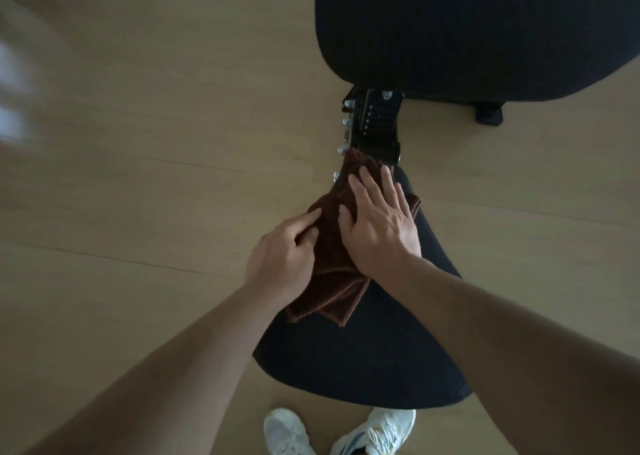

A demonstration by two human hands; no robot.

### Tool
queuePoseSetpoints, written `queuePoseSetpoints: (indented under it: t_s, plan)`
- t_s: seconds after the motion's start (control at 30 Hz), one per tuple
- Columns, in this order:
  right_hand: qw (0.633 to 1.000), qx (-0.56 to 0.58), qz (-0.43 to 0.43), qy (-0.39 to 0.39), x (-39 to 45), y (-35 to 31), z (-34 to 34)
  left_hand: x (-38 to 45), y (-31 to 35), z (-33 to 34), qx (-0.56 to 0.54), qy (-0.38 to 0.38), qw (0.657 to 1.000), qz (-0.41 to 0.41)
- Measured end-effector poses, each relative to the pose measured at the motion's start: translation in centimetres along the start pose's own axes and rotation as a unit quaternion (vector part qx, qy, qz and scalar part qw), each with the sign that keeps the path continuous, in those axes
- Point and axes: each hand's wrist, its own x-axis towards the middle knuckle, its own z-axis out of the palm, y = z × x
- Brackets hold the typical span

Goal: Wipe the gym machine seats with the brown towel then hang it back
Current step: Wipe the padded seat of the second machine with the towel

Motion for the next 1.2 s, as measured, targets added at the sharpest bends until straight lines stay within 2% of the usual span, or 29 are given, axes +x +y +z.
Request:
queuePoseSetpoints:
  t_s: [0.13, 0.3, 0.53, 0.7, 0.83, 1.0, 1.2]
  plan:
    - [0.999, -0.035, 0.013, -0.029, 2.6, -0.2, 0.2, 0.7, 0.9, 0.4, 0.048, -0.033, 0.998, 0.019]
    - [0.999, -0.037, 0.020, -0.028, 4.7, -0.1, 0.6, 4.1, 2.3, 0.5, 0.062, -0.065, 0.996, -0.031]
    - [0.999, -0.019, 0.020, -0.042, 6.7, 0.3, 0.2, 5.4, 3.4, 1.3, 0.050, -0.082, 0.995, -0.011]
    - [0.999, 0.016, 0.020, -0.031, 6.0, 0.6, -0.2, 3.4, 4.2, 2.1, 0.183, -0.049, 0.982, 0.021]
    - [0.998, 0.033, 0.062, -0.003, 4.5, 1.9, -0.6, 2.8, 4.3, 2.6, 0.254, -0.063, 0.961, 0.090]
    - [0.988, 0.068, 0.138, -0.016, 2.3, 3.2, -2.2, 2.5, 5.1, 4.4, 0.326, -0.054, 0.932, 0.150]
    - [0.953, 0.072, 0.291, -0.052, -2.0, 6.2, -4.0, -0.4, 5.8, 6.8, 0.333, -0.062, 0.912, 0.233]
